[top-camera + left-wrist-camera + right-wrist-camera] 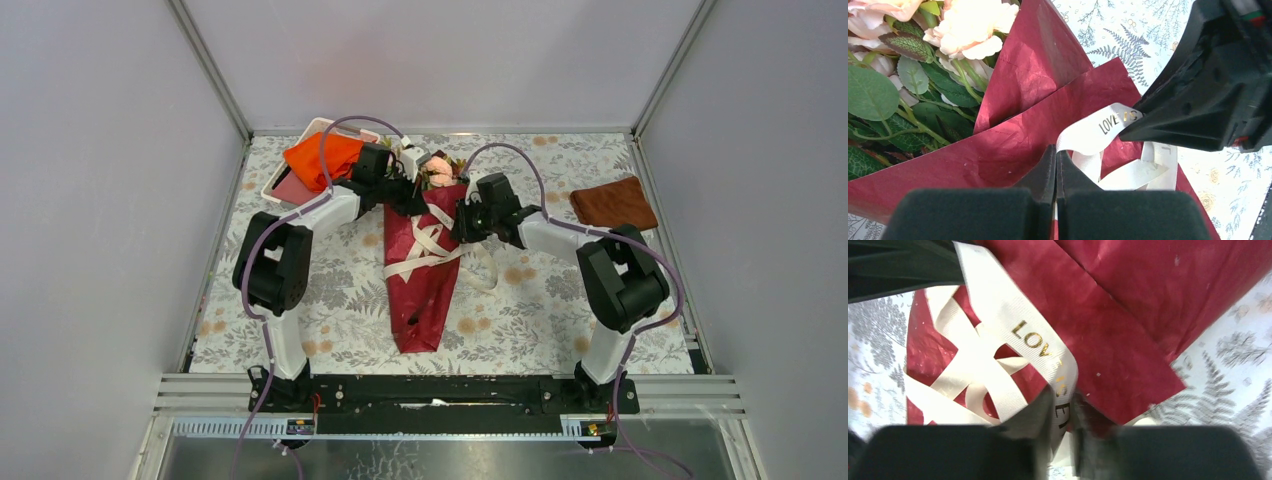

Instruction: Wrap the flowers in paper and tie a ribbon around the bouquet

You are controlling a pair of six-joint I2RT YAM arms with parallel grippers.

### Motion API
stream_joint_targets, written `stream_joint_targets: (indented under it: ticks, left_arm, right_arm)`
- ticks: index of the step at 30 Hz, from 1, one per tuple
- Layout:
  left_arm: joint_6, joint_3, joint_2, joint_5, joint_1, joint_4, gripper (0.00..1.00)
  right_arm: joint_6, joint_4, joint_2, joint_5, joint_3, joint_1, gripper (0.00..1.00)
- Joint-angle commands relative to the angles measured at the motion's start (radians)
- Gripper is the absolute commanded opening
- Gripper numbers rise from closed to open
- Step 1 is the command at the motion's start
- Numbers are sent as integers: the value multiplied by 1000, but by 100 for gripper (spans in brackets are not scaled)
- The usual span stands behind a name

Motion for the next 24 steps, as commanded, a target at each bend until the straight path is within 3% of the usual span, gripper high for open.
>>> stream_joint_targets:
  ticks: [1,3,4,6,10,12,15,18,20,22,24]
  left_arm:
    - [64,8,-28,-22,-9,-5,22]
    - [123,41,-52,-24,-10,-72,51]
    - [162,59,-78,-24,-11,-120,59]
    - [286,79,-142,-2,-23,-202,64]
    - [633,119,-212,61,-117,-471,53]
    - [843,99,-203,84,-175,-593,53]
    - [1039,69,-165,-11,-215,-616,54]
    - [1029,153,-105,-69,-182,-612,45]
    - [942,192,-76,-111,-172,-584,37]
    - [865,168,-73,-145,-178,-537,38]
    - [950,81,-112,-99,-190,-523,42]
  right_arm:
    - [46,1,21,-27,47,3,8]
    - [85,28,15,-22,33,-9,0]
    - [111,44,16,-34,29,-17,0]
    - [156,55,27,-46,33,-34,0]
    - [246,83,65,-113,49,-74,0]
    - [293,111,83,-152,51,-94,0]
    - [303,114,86,-160,51,-102,0]
    - [303,108,80,-159,47,-103,0]
    - [300,106,82,-151,42,-103,0]
    - [302,117,86,-150,32,-103,0]
    - [308,132,90,-155,21,-103,0]
